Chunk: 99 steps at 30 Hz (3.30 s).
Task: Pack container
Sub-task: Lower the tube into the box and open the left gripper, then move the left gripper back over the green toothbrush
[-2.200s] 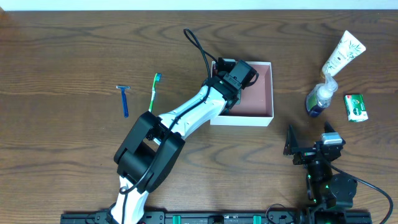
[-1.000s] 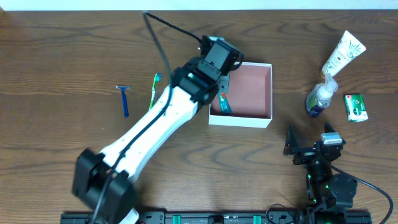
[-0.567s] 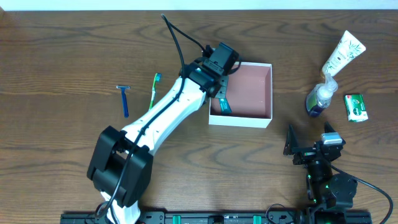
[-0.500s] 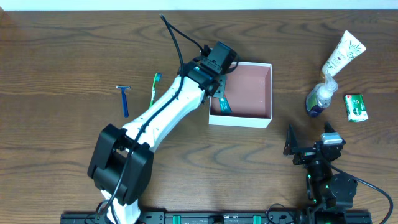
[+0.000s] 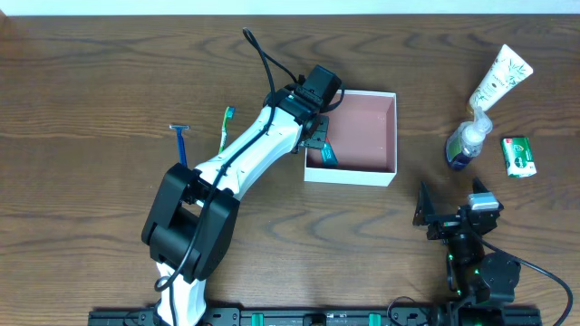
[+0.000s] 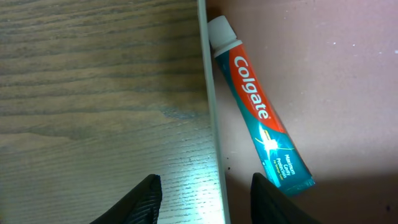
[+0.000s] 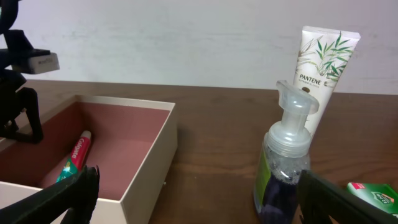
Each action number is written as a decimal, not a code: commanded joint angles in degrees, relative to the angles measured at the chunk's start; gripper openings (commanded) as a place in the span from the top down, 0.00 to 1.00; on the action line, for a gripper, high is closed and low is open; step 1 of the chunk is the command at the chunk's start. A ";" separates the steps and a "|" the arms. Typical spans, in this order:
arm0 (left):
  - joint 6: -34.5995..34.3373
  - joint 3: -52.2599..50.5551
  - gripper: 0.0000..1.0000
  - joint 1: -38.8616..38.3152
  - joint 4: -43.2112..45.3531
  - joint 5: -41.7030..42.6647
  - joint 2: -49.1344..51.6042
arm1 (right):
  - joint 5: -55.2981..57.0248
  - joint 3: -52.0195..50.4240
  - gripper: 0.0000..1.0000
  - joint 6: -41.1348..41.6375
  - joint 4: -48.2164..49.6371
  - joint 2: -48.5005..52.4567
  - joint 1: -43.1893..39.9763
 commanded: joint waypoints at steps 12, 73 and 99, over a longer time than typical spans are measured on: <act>-9.38 -0.39 0.88 0.15 -0.15 0.68 0.59 | 0.37 -0.22 0.01 -1.05 -0.09 -0.33 0.63; -14.23 -0.37 0.83 0.15 0.94 1.62 0.31 | 0.37 -0.22 0.01 -1.05 -0.09 -0.33 0.63; 3.67 0.63 0.20 18.10 -14.75 -3.34 -20.24 | 0.37 -0.22 0.01 -1.05 -0.09 -0.33 0.63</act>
